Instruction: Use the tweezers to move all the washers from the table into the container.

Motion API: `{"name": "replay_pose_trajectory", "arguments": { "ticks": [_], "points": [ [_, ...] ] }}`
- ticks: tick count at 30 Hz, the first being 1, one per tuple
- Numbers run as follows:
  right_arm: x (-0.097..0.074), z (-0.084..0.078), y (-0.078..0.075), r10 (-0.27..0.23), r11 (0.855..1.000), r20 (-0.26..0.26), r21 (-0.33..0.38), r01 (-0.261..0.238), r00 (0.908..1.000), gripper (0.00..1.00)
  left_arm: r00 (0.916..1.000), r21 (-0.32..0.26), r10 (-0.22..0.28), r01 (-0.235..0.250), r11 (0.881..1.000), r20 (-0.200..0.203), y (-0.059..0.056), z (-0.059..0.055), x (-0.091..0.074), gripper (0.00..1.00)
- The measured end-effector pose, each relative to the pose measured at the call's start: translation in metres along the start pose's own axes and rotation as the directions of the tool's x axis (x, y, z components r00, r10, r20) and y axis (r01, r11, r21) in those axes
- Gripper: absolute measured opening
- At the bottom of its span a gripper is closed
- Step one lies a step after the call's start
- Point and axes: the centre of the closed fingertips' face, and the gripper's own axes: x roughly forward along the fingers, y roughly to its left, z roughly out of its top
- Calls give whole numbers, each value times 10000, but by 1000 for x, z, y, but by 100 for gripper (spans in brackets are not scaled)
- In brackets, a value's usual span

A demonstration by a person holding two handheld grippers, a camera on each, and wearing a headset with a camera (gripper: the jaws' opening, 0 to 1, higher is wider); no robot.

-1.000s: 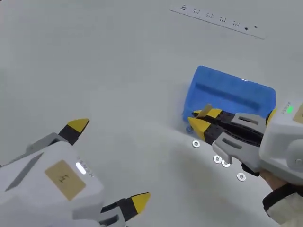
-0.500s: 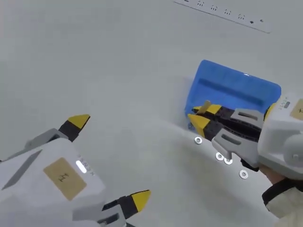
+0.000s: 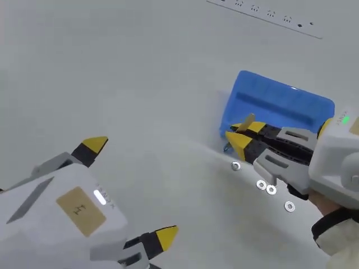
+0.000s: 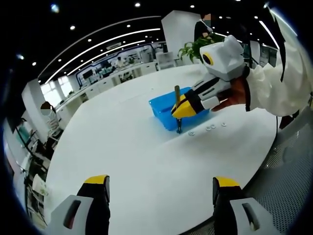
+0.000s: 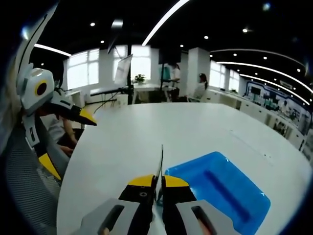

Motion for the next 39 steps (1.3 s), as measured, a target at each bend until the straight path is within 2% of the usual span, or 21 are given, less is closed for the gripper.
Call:
{"name": "replay_pose_trajectory", "arguments": {
  "ticks": [14, 20, 29, 36, 39],
  "points": [
    [0, -2, 6, -220, 9987, -339, -466, 204, 9992, 1, 10000, 48, 52, -52, 10000, -5, 1, 0, 0, 88],
    [-1, -2, 1, -218, 9997, -438, 42, 220, 9988, 0, 9999, 33, 86, -86, 10000, 57, 2, 1, -1, 87],
    [-3, 1, 7, -109, 9999, -584, 52, 112, 9982, 0, 9999, 34, 147, -147, 9999, 67, 3, 1, -2, 86],
    [-7, 8, 5, -330, 9993, -365, 164, 336, 9988, 2, 9999, 80, 97, -98, 9999, 96, 3, 2, -3, 86],
    [-6, 8, 6, -218, 9982, -335, 542, 236, 9992, 3, 9999, 88, 112, -112, 9999, 94, 3, 2, -3, 86]
  ]
}}
